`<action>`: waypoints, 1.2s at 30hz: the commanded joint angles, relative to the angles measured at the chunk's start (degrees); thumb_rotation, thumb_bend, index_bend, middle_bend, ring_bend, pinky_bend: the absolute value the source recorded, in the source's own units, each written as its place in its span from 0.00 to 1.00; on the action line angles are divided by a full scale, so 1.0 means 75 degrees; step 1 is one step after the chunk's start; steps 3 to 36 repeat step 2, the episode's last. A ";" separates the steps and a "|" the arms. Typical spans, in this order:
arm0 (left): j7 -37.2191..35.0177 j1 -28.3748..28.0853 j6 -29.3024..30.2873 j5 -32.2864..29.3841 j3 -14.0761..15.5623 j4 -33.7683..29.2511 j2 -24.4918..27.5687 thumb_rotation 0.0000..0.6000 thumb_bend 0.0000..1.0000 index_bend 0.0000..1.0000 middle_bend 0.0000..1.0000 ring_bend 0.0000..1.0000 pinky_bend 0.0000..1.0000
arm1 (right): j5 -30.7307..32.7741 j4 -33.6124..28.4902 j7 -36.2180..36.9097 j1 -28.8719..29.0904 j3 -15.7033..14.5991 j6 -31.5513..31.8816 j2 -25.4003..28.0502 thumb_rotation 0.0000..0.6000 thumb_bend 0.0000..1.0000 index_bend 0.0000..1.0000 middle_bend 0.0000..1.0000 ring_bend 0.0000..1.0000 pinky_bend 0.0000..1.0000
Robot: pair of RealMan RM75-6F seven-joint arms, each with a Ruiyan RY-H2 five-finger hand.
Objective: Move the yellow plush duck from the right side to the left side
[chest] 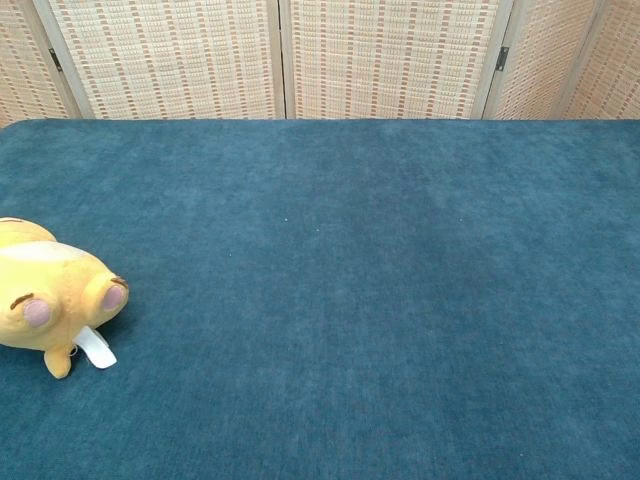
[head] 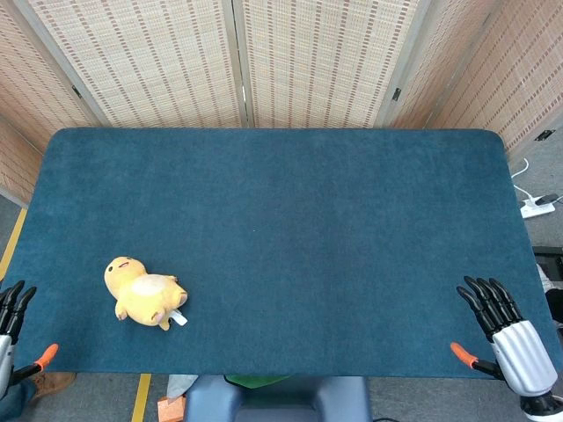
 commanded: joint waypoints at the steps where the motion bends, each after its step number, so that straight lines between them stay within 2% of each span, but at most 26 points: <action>1: -0.0428 0.0230 -0.0347 -0.0281 -0.0119 0.0452 -0.0190 1.00 0.23 0.00 0.00 0.00 0.08 | 0.0322 -0.0705 -0.0615 -0.0182 0.0240 -0.0042 0.0176 1.00 0.13 0.00 0.00 0.00 0.00; 36: -0.0407 0.0251 -0.0294 -0.0311 -0.0190 0.0487 -0.0210 1.00 0.23 0.00 0.00 0.00 0.08 | 0.0410 -0.0811 -0.0643 -0.0194 0.0291 -0.0059 0.0173 1.00 0.13 0.00 0.00 0.00 0.00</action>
